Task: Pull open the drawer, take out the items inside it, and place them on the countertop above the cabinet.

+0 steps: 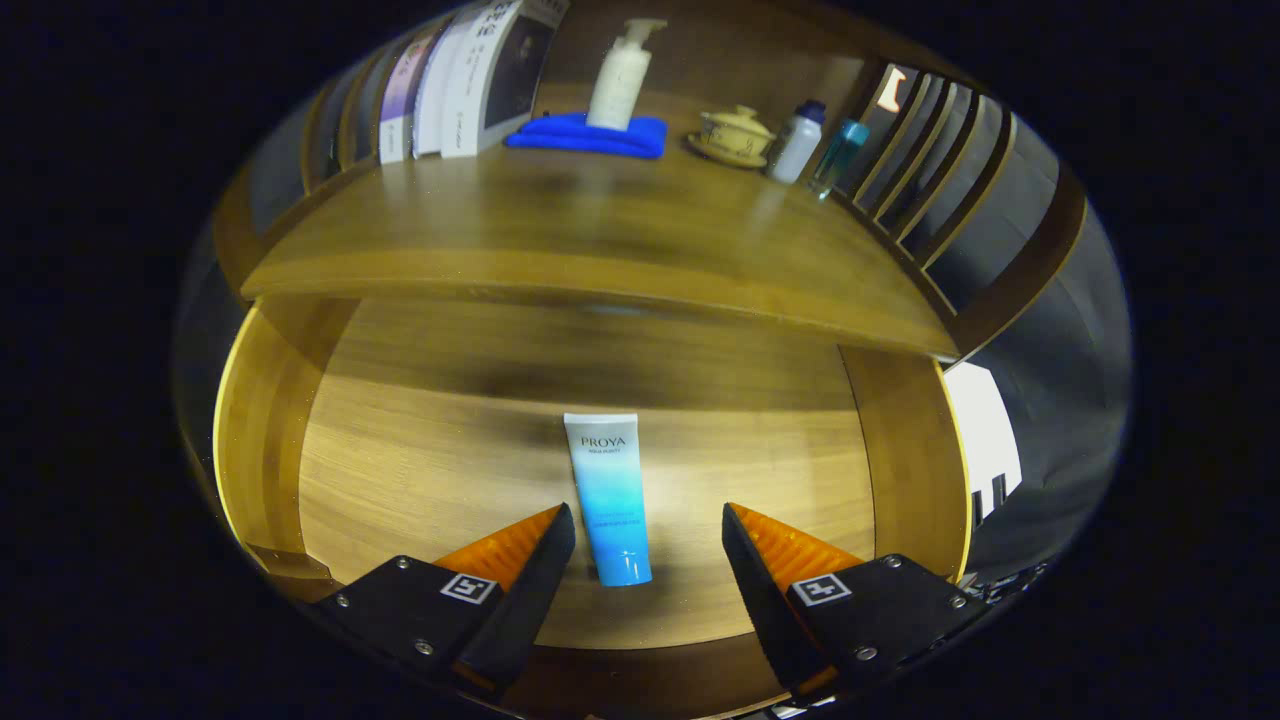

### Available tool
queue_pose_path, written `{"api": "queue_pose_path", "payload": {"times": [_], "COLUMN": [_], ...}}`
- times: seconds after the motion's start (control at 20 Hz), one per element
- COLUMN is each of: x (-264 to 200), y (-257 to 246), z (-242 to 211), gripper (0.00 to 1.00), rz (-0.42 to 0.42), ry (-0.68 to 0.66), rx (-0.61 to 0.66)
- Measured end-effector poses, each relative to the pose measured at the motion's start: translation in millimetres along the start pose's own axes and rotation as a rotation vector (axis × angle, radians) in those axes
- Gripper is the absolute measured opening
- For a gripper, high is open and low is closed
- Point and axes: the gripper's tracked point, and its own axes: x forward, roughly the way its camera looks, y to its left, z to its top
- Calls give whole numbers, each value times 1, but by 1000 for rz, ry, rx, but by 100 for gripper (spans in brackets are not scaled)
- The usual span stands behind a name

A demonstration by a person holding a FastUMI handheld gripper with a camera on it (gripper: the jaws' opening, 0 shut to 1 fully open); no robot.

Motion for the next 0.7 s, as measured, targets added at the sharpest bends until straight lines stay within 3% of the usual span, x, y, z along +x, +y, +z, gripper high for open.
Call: {"api": "queue_pose_path", "payload": {"times": [0.2,0.6,0.7], "x": [19,35,35], "y": [9,13,16], "z": [-3,-36,-38], "gripper": [82,74,73], "rz": [39,87,128], "ry": [78,256,245], "rx": [20,13,83]}}
